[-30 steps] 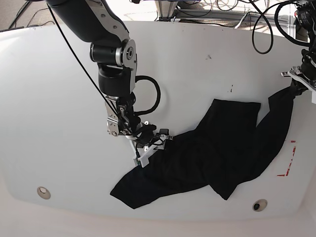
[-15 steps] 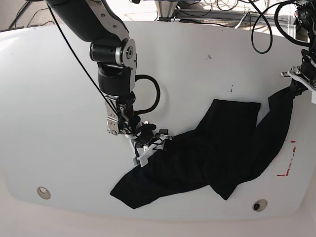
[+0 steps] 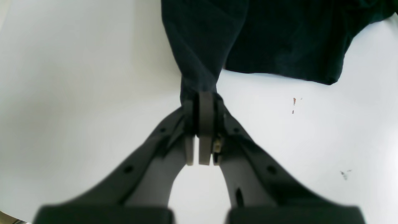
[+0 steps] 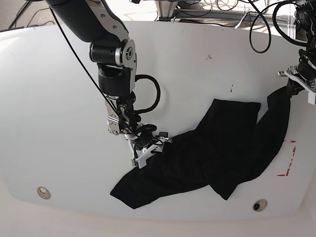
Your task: Layout the t-shirt on the table in an organized manner, then fold the t-shirt properly
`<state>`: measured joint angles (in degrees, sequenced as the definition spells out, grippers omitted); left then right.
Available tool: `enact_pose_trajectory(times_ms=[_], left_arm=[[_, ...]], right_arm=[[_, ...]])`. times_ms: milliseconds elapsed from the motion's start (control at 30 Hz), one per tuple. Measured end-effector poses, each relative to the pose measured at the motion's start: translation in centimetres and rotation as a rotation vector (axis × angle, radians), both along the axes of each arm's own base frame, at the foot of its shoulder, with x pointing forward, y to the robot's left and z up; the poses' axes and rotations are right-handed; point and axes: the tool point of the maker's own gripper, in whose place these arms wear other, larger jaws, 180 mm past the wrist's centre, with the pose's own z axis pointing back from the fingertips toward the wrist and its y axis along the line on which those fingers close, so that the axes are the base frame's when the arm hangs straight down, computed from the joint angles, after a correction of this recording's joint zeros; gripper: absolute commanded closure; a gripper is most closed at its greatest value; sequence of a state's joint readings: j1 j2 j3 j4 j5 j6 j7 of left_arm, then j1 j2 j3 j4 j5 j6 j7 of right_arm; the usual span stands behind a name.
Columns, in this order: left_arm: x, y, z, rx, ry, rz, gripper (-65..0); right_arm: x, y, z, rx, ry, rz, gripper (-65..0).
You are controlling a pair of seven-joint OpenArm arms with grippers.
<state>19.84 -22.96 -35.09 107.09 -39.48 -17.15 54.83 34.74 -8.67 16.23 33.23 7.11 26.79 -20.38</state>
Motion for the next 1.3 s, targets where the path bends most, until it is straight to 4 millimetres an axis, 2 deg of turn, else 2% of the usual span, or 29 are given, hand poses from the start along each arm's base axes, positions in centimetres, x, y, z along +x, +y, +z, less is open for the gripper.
enact_pose_trajectory(times_ms=[233,633,700,767,867,900,1300], left_arm=[[0.0,-0.2,-0.1,-0.003,0.002,-0.005,0.0],[0.0,-0.2,-0.1,-0.003,0.002,-0.005,0.0],[0.0,-0.2,-0.1,-0.002,0.002,-0.005,0.0],[0.0,-0.2,-0.1,-0.002,0.002,-0.005,0.0],[0.0,-0.2,-0.1,-0.004,0.002,-0.005,0.0],[0.1,-0.2,-0.1,-0.003,0.001,-0.005,0.0],[0.8,-0.4,0.4,-0.005,-0.021,-0.007,0.0]], right_arm=[[0.4,1.8,-0.2,0.016,0.005,0.021,-30.6],[0.1,1.7,-0.7,0.029,0.001,0.005,-29.5],[0.0,1.7,-0.8,0.039,-0.002,-0.002,-26.6],[-0.2,1.7,-0.9,0.040,0.000,-0.003,-20.3],[-0.3,1.7,-1.0,0.039,0.004,0.000,-7.6],[-0.3,1.7,-1.1,0.037,0.009,0.001,-0.8],[-0.4,1.6,-1.1,0.021,0.008,0.010,0.0]])
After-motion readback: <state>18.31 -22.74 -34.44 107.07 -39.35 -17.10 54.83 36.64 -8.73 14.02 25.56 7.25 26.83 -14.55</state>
